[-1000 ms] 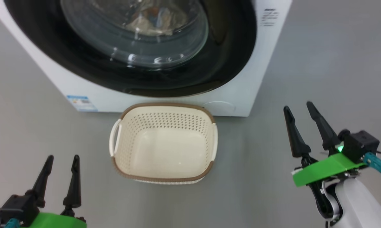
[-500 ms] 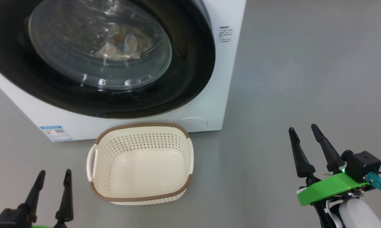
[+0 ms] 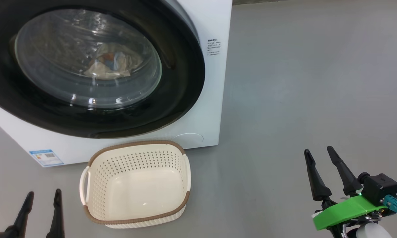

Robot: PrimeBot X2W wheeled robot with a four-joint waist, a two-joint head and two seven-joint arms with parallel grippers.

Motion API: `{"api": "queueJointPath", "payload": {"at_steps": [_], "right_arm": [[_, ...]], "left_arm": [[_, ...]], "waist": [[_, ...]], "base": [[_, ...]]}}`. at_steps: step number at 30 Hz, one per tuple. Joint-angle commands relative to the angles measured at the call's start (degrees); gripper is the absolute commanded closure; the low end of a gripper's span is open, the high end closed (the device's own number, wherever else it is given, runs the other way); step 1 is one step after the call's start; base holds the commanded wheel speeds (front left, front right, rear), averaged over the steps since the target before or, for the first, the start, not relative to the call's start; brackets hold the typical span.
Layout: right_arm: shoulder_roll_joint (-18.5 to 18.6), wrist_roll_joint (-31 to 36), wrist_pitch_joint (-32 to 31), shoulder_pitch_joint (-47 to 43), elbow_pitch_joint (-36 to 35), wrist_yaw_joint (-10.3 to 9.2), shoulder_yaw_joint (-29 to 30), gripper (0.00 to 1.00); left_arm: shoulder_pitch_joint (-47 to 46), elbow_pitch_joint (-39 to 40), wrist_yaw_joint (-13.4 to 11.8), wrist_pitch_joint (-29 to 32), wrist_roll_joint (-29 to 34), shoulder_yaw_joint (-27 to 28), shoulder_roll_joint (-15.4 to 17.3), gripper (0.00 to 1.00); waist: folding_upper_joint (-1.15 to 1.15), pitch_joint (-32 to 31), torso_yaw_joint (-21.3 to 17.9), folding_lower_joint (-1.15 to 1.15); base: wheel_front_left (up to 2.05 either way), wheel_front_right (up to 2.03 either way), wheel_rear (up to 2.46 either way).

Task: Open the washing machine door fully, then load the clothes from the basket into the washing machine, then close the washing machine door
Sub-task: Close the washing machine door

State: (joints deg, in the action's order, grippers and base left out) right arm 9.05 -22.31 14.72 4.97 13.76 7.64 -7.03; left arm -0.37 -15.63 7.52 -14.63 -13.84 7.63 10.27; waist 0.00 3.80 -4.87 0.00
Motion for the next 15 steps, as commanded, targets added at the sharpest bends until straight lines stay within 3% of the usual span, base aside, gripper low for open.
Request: {"api": "queueJointPath", "payload": {"at_steps": [1, 15], "right_arm": [[0.46, -0.69, 0.28, 0.03, -1.64, -0.15, -0.79, 0.0], [0.33, -0.5, 0.28, -2.29, -2.1, -0.15, 0.48, 0.0]], "left_arm": [[-0.16, 1.0, -0.03, -0.37, 0.73, 2.34, 1.63, 0.0], [2.34, 1.82, -0.03, -0.37, 1.03, 4.39, 0.93, 0.0]], "waist": [[0.0, -0.26, -0.39, 0.0], [0.0, -1.25, -0.6, 0.0]], "base": [[0.0, 0.0, 0.0], [0.0, 0.0, 0.0]]}}
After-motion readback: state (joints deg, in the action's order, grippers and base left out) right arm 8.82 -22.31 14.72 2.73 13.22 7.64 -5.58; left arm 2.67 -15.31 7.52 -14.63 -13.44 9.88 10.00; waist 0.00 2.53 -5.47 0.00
